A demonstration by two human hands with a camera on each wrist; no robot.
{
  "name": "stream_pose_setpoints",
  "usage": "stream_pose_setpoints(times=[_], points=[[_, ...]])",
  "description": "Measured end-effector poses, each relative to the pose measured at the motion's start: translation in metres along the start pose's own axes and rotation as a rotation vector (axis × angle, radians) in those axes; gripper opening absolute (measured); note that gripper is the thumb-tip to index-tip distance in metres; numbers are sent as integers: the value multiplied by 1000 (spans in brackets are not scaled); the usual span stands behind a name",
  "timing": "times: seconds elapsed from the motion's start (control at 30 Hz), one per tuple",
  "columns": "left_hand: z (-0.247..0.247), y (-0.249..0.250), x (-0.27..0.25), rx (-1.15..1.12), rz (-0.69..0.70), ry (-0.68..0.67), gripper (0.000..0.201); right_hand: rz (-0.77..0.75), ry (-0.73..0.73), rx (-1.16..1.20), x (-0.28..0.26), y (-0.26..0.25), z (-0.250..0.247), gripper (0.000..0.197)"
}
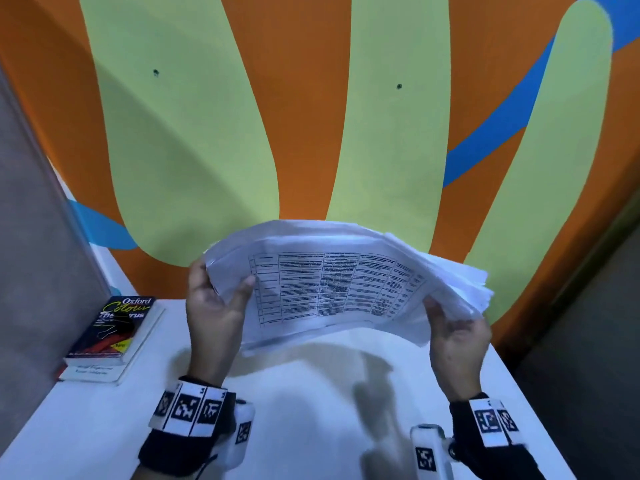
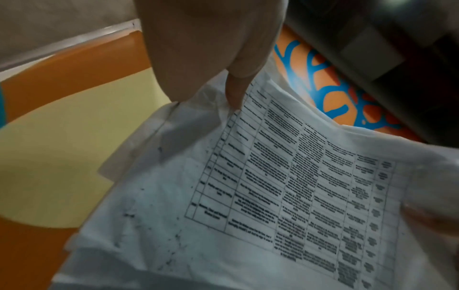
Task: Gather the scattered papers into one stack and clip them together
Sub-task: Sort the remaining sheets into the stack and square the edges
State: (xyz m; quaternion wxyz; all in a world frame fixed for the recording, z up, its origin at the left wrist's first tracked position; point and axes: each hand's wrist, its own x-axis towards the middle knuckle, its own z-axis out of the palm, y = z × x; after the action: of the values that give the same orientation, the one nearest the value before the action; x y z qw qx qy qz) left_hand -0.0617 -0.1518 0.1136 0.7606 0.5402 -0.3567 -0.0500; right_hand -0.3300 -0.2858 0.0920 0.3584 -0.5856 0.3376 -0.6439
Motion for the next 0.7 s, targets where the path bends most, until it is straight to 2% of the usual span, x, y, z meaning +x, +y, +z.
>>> stream_pose_setpoints(times=[0.07, 0.13, 0.2, 0.23, 0.37, 0.43, 0.5, 0.6, 0.7], points=[[-1, -19, -5, 62, -62, -19, 67, 70, -32, 21, -11, 7, 2, 42], [-5, -44, -16, 117, -220, -62, 80, 182, -111, -56, -26, 22, 3, 48], [-10, -74, -29, 127, -390, -86, 84, 236, -176, -142, -37, 43, 1, 45], [-12, -87, -34, 141, -421, -98, 80, 253, -188, -155, -39, 51, 0, 41], [-6, -104, -38, 335, -372, -147, 33, 307, -184, -161, -32, 60, 3, 34], [-3, -98, -34, 276, -357, -118, 32, 278, -207, -159, -24, 60, 4, 37], [-7, -97, -30, 211, -340, -114, 43, 279, -246, -144, -17, 62, 2, 43], [-16, -109, -29, 235, -370, -130, 55, 335, -266, -164, -14, 76, -4, 50], [-17, -116, -26, 300, -354, -144, 42, 340, -264, -176, -15, 86, -1, 44]])
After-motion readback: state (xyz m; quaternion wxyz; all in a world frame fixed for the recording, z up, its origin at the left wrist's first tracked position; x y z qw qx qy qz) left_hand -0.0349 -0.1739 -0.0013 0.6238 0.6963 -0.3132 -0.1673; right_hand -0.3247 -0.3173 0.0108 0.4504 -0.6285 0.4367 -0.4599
